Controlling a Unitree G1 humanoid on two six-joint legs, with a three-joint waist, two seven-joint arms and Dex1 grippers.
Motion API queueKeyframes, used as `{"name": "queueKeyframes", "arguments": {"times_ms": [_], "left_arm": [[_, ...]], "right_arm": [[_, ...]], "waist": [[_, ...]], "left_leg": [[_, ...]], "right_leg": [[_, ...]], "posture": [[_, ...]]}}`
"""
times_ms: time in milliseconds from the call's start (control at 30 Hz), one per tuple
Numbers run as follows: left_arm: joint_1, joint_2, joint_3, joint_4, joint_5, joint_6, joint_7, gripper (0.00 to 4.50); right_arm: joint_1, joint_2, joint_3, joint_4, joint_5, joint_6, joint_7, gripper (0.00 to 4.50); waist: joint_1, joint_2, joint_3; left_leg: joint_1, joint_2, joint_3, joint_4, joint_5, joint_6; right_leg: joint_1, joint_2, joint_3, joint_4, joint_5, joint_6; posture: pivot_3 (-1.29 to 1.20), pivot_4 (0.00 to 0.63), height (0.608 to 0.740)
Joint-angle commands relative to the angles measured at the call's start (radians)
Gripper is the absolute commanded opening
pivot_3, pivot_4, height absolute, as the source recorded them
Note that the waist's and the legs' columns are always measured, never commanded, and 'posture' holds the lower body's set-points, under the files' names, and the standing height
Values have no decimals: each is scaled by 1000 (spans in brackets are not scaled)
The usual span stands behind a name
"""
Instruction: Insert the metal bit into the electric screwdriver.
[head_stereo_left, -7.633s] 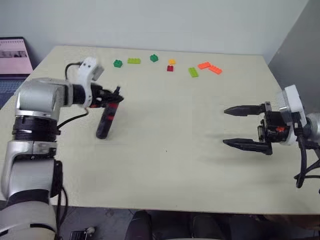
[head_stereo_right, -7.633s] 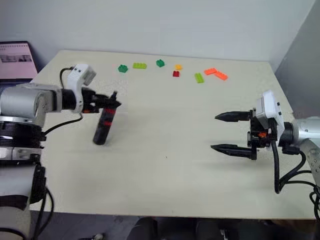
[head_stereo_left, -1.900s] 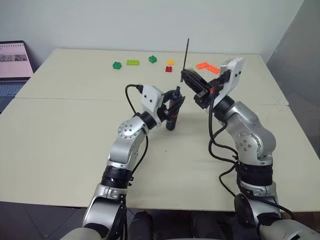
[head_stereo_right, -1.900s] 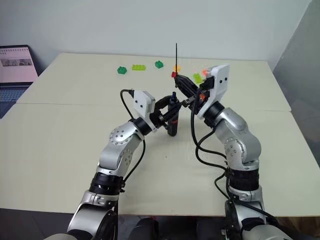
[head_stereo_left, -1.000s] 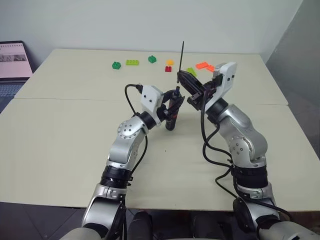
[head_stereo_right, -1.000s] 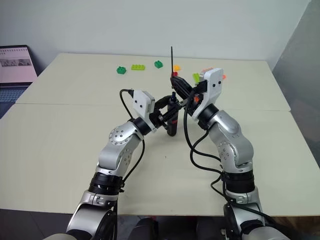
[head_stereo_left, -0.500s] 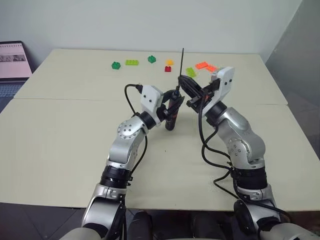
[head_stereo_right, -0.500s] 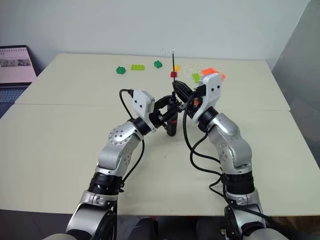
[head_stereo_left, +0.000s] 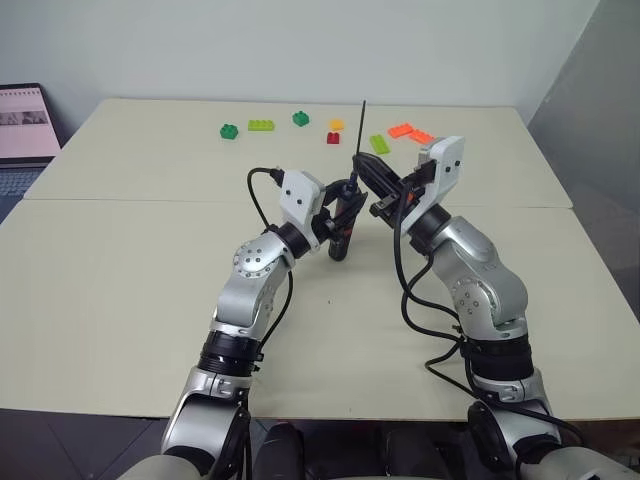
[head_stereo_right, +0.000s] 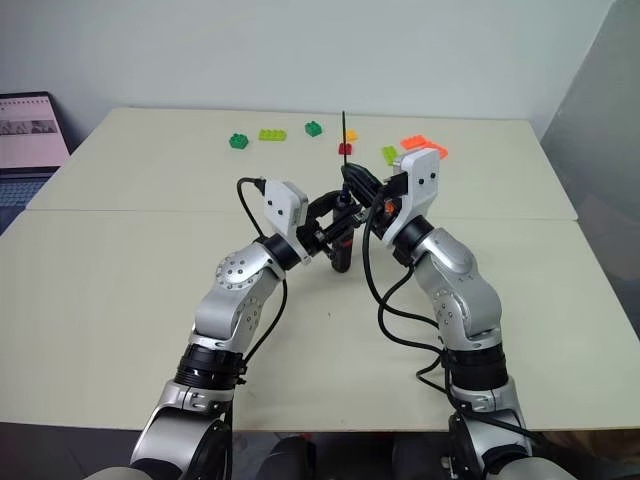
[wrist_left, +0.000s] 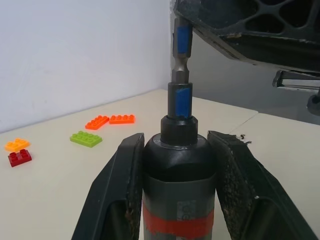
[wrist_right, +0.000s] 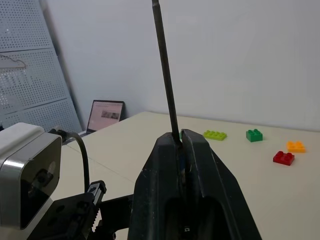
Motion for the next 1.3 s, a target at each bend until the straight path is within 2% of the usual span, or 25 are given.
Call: {"name": "queueKeyframes", "arguments": {"times_ms": [33,300,767,1033,1300], "left_arm": [[-8,16,11,-7,18,-14,10,1636],[-7,15,7,-4,20,-20,4,1636],[0,19,4,-11,21,-23,0,1636],[-2,19,6,-8,22,-25,3,1636],[-2,23,7,-9,21,-24,1,1636]], "right_arm": [[2,-15,10,-32,-2,24,-3,0],[-46,-57,2,-77,51,182,-4,0],[-144,-108,-48,-72,99,349,-43,0],[-154,-84,-119,-72,180,442,-93,0],[-164,-84,-126,-76,211,486,-125,0]], "waist": [[-1,0,0],[-2,0,0],[-5,0,0],[-6,0,0],[-7,0,0]], "left_leg": [[0,0,0,0,0,0],[0,0,0,0,0,0],[0,0,0,0,0,0],[0,0,0,0,0,0],[0,0,0,-1,0,0]], "right_leg": [[0,0,0,0,0,0],[0,0,0,0,0,0],[0,0,0,0,0,0],[0,0,0,0,0,0],[-1,0,0,-1,0,0]], "posture": [[0,150,740],[0,150,740],[0,150,740],[0,150,740],[0,150,740]]}}
